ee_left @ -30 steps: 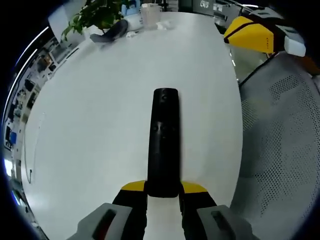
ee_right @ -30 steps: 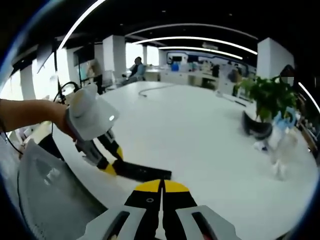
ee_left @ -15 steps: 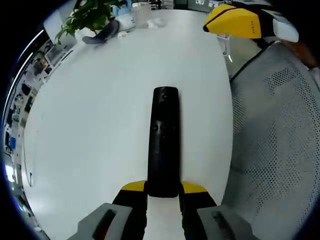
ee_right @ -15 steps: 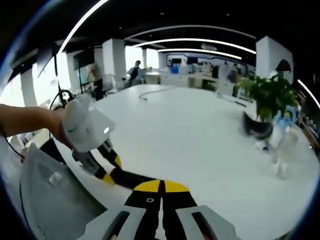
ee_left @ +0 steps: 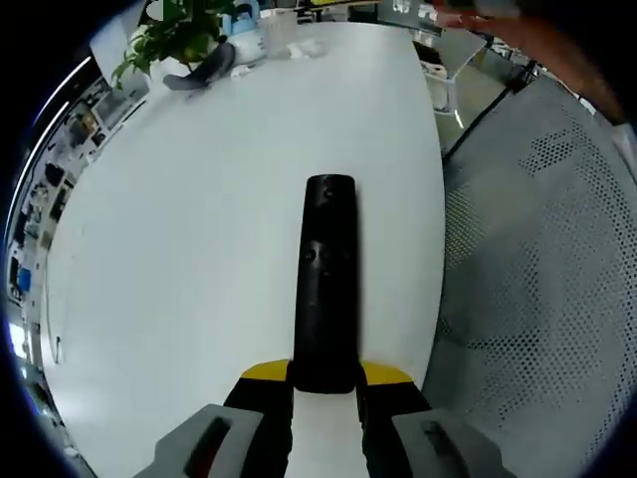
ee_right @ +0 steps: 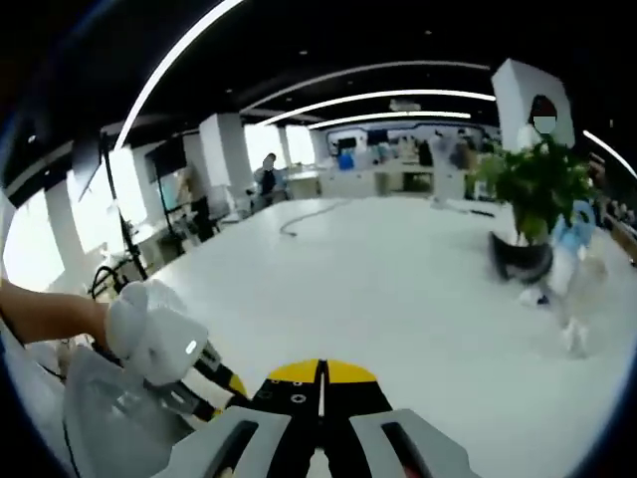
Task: Press the specified remote control buttons in sequence, fully releasing each button before pressing the next.
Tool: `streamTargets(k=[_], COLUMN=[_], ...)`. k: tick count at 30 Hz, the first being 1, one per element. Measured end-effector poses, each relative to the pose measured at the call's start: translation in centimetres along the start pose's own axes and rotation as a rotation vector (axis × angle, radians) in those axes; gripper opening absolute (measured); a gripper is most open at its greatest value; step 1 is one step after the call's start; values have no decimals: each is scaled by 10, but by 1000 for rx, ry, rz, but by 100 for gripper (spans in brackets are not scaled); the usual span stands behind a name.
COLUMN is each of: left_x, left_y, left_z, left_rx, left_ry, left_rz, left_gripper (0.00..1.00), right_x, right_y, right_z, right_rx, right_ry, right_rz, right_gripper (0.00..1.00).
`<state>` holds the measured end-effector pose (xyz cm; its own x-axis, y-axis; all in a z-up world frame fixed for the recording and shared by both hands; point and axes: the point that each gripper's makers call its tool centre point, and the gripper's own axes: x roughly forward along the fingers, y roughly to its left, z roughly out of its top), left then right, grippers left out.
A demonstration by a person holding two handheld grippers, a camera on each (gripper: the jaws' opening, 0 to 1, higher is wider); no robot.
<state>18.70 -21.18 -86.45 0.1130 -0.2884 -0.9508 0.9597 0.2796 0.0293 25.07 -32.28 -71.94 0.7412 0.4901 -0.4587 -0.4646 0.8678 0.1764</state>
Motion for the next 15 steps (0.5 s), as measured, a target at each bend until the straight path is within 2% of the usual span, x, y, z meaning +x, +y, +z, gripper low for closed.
streamTargets(k=[4, 7, 11, 12, 13, 14, 15], left_x=[-1, -1, -2, -2, -3, -2, -2], left_y=[-4, -7, -13, -15, -16, -16, -16], left_z=[-1, -2, -2, -2, -2, -2, -2], left_rx=[-21, -42, -59, -57, -60, -66, -72], left_ry=[-17, -42, -78, -92, -103, -113, -126], left_rz=[8, 14, 17, 19, 18, 18, 19], left_gripper=[24, 24, 24, 24, 24, 24, 24], right_x=[16, 29, 34, 28, 31, 32, 34], right_y=[-6, -6, -15, -10, -6, -7, -5], right_z=[8, -14, -54, -56, -51, -52, -57], right_rx=[79, 151, 275, 291, 275, 275, 282], right_ry=[4, 114, 177, 286, 253, 239, 249], right_rz=[41, 83, 36, 58, 87, 80, 75], right_gripper=[0, 0, 0, 0, 0, 0, 0])
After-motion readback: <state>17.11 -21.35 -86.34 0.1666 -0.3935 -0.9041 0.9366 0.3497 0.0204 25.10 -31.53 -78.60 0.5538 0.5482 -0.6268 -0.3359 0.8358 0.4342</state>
